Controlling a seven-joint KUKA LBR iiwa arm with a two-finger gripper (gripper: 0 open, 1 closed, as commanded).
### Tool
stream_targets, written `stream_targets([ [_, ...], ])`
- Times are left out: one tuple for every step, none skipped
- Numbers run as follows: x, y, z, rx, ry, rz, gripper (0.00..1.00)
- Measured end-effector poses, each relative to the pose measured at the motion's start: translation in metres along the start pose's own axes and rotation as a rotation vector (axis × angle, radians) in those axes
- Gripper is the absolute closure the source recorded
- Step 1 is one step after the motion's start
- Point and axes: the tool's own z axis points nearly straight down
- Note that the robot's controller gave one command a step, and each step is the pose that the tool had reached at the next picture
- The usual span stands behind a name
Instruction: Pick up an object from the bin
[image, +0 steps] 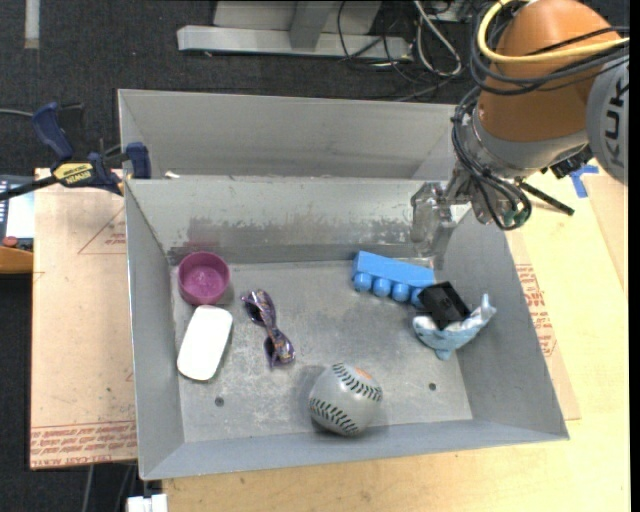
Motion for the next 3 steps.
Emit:
stream_targets([
  [0.0,0.0,0.0,0.0,0.0,0.0,1.0],
  [-0.02,0.011,0.018,-0.001,-0.005,0.11,1.0],
  [0.004,0.017,0.031,-0.001,-0.003,-0.143,1.0],
])
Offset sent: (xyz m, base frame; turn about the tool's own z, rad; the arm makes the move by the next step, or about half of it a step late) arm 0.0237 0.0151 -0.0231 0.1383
